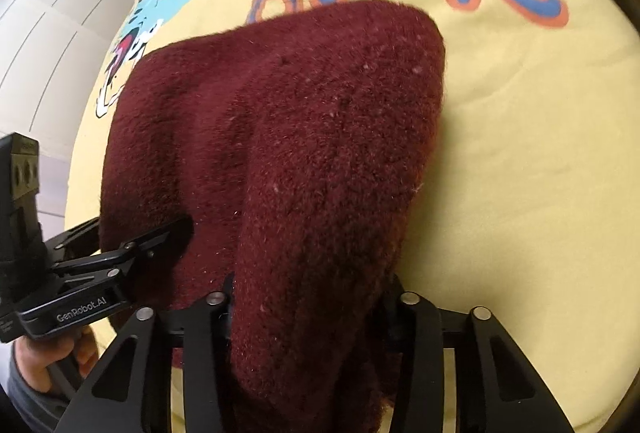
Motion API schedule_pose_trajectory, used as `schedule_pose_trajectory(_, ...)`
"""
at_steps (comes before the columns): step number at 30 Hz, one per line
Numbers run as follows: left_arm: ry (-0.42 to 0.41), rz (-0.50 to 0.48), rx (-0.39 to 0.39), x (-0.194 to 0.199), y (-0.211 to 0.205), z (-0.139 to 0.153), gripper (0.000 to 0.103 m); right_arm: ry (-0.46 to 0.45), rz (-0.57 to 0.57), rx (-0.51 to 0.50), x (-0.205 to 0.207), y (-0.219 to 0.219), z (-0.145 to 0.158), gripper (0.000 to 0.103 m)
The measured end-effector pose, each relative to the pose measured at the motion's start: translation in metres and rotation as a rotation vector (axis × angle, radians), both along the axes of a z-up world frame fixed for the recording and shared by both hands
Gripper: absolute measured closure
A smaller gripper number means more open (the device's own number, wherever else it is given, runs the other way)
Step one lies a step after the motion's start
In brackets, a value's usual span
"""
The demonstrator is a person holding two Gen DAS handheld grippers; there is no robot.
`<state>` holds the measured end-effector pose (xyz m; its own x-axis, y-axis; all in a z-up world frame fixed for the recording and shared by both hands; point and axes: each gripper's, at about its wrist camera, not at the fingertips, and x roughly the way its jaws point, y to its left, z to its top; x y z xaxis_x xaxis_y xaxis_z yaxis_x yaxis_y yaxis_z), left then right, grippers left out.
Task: Fold small clothes
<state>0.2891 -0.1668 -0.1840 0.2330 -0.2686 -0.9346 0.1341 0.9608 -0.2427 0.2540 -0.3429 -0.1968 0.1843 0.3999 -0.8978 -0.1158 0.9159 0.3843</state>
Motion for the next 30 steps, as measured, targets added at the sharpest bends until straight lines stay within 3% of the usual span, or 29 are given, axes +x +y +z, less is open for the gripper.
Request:
schedule_pose_trajectory(4,-0.028,-0.033,-0.038,-0.002,0.004,0.024,0.059,-0.060,0.005,0.011,-0.008,0.004,0.031,0.062)
schedule_pose_trajectory(11,-0.112,-0.034,-0.107,-0.009,0.047,0.077,0.060,-0.140,0.062,0.040,-0.013,0.045,0.078,0.062)
schedule_pose_trajectory(15,-0.134,-0.013,-0.091,-0.014,0.081,0.090,0.060,-0.148,0.096,0.050,-0.008,0.080,0.080,0.061)
schedule_pose_trajectory(22,-0.096,0.039,-0.045,-0.033,0.120,0.061,0.059,-0.055,0.132,0.004,-0.007,0.122,0.034,0.057)
schedule_pose_trajectory(26,-0.049,0.057,-0.027,-0.043,0.127,0.026,0.054,-0.035,0.116,-0.044,-0.011,0.125,0.008,0.043)
schedule_pose_trajectory(27,-0.056,0.061,-0.024,-0.039,0.122,0.021,0.051,-0.040,0.104,-0.039,-0.011,0.122,0.008,0.042)
schedule_pose_trajectory(30,-0.062,0.079,-0.022,-0.039,0.122,0.020,0.043,-0.054,0.100,-0.069,-0.009,0.113,0.011,0.024)
